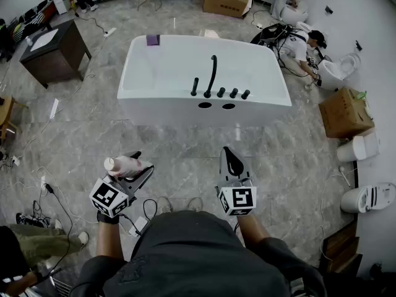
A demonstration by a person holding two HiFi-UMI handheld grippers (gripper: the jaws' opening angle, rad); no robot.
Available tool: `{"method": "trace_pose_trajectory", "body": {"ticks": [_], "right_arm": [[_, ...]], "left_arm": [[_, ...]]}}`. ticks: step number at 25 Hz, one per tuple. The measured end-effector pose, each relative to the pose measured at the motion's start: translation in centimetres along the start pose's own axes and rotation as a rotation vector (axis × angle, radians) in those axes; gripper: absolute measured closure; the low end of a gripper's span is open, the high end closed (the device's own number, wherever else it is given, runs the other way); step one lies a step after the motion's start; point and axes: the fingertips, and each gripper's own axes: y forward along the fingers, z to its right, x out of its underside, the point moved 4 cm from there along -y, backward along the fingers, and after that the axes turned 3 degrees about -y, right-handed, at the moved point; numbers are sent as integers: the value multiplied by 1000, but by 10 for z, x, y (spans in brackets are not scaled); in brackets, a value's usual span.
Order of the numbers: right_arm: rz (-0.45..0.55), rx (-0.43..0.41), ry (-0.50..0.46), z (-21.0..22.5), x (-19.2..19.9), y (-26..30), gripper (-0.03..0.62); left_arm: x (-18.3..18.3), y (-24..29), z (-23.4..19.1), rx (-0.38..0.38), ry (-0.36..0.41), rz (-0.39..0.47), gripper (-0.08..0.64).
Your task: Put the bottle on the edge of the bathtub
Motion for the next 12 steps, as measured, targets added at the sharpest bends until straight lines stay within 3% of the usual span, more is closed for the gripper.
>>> {"method": "trace_pose_trajectory", "body": {"ticks": [12], "right_arm": [[9,-38,43,11,11,-1,592]], "left_arm": [[4,12,6,-8,-7,-16,325]]}}
